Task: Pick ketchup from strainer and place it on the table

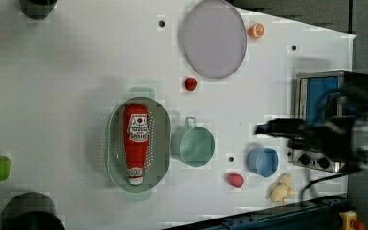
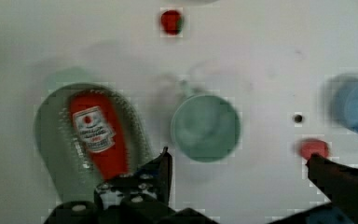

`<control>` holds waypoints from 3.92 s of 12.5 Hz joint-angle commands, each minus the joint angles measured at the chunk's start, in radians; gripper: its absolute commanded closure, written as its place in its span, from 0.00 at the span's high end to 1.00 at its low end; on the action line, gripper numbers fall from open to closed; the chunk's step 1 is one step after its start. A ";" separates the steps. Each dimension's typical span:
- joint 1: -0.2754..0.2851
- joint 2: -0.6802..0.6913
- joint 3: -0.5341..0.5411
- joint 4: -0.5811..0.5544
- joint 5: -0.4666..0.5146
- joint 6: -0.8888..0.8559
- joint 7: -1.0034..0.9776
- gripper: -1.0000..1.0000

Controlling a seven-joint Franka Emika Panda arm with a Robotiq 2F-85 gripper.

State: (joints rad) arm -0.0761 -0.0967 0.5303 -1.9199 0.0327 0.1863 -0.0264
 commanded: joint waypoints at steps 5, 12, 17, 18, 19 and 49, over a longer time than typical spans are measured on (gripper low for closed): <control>0.006 0.118 0.205 -0.095 -0.005 0.212 0.050 1.00; 0.022 0.291 0.245 -0.283 -0.088 0.647 0.051 1.00; 0.029 0.445 0.244 -0.318 -0.192 0.811 0.154 1.00; 0.031 0.476 0.242 -0.317 -0.206 0.823 0.172 1.00; 0.034 0.506 0.237 -0.315 -0.225 0.828 0.190 1.00; -0.082 0.161 0.019 -0.031 -0.113 0.231 -0.200 0.56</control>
State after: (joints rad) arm -0.0716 0.0598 0.6118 -1.9736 -0.0865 0.4497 -0.1019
